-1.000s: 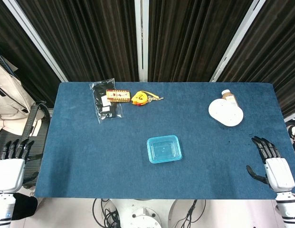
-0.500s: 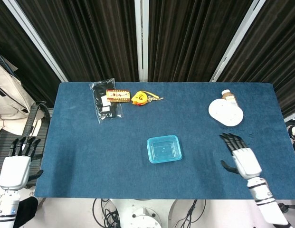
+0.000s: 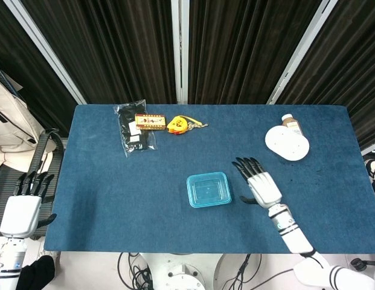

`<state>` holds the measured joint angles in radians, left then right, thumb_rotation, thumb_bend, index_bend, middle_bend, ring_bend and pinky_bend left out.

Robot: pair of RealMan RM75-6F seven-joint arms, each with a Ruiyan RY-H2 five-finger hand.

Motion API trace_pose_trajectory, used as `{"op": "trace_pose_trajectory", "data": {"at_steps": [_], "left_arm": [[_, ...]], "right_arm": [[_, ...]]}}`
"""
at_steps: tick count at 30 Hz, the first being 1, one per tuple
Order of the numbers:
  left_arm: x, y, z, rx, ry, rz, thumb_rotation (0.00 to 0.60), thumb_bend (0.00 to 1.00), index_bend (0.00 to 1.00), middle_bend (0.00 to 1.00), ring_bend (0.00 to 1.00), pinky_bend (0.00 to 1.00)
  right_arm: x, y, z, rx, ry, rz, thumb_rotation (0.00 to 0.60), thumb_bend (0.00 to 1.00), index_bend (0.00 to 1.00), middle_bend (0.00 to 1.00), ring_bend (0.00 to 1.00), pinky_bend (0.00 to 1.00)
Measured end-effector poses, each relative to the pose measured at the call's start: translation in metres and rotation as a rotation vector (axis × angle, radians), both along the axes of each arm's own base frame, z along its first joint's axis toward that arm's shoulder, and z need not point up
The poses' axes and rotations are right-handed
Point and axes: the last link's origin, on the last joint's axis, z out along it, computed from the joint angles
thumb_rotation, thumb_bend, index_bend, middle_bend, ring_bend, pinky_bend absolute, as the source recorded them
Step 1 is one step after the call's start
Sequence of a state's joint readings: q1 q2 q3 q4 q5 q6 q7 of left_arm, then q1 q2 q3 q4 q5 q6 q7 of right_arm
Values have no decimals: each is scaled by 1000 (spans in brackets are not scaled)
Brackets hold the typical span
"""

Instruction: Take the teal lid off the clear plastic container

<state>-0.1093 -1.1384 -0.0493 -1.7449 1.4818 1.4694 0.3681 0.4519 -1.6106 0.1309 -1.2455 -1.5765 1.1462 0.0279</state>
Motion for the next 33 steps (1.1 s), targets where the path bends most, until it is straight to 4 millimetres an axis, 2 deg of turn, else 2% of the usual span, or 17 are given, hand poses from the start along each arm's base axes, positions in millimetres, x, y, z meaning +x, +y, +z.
{"op": "trace_pose_trajectory", "data": {"at_steps": [10, 16, 19, 23, 26, 29, 33], "left_arm": [[12, 18, -4, -52, -9, -70, 600, 0, 120, 76, 7, 1], [28, 38, -14, -117, -18, -143, 600, 0, 120, 76, 7, 1], [38, 47, -23, -166, -27, -180, 600, 0, 120, 76, 7, 2], [60, 63, -44, -261, -49, -241, 600, 0, 102, 76, 7, 3], [78, 73, -62, -336, -59, -286, 600, 0, 55, 64, 7, 3], [102, 84, -84, -412, -74, -332, 600, 0, 10, 40, 4, 3], [133, 95, -112, -501, -94, -364, 600, 0, 0, 5, 0, 3]], "right_arm": [[57, -22, -46, 60, -22, 102, 600, 26, 0, 24, 0, 0], [83, -24, -66, 82, -51, 138, 600, 26, 0, 25, 0, 0], [87, -21, -67, 85, -56, 149, 600, 26, 0, 25, 0, 0], [79, -15, -52, 77, -58, 148, 600, 26, 0, 25, 0, 0], [68, -7, -31, 65, -68, 132, 600, 26, 0, 25, 0, 0], [57, 0, 1, 37, -84, 111, 600, 26, 0, 25, 0, 0], [41, 10, 51, -48, -93, 87, 600, 26, 0, 27, 0, 0]]}}
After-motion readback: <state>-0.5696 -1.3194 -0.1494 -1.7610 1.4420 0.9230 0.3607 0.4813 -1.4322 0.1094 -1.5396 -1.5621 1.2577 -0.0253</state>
